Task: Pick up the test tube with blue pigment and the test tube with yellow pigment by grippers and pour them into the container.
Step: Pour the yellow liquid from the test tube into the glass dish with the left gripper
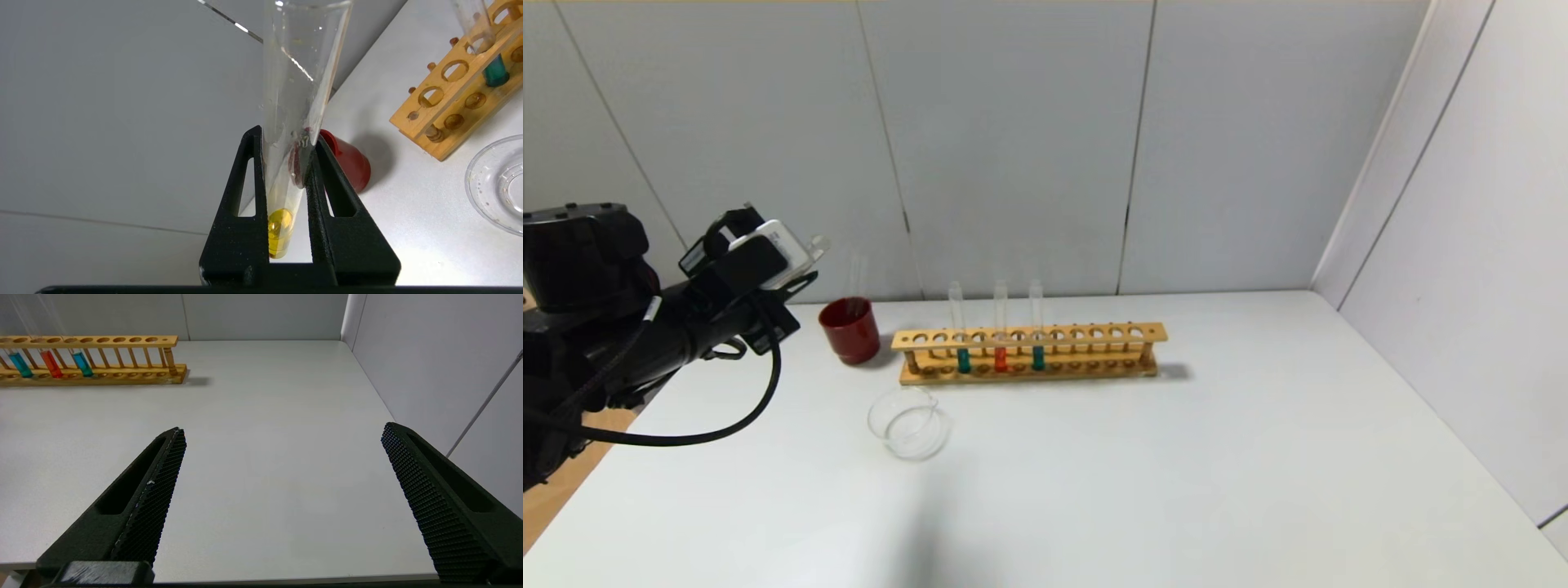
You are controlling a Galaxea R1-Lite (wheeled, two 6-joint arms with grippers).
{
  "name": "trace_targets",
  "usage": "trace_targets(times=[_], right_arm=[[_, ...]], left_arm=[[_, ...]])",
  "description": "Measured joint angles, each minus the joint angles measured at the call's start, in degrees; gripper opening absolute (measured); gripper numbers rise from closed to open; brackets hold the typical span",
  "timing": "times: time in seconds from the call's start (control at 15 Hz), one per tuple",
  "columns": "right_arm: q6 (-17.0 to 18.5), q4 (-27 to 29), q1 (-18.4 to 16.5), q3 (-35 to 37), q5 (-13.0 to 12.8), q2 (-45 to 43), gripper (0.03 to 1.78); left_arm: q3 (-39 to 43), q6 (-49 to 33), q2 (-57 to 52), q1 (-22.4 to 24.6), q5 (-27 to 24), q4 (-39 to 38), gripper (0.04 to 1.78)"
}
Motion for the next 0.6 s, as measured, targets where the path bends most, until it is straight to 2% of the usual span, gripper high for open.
trace_targets(times=[0.33, 0.6], right_arm=[[0.0, 0.0, 0.0, 0.0, 0.0, 0.0, 1.75], [0.0, 0.0, 0.0, 0.0, 0.0, 0.0, 1.75]], left_arm=[[2.9, 4.7, -0.3, 0.4, -0.3, -0.2, 0.32], [6.7, 6.1, -0.1, 0.6, -3.0, -2.4, 0.32]])
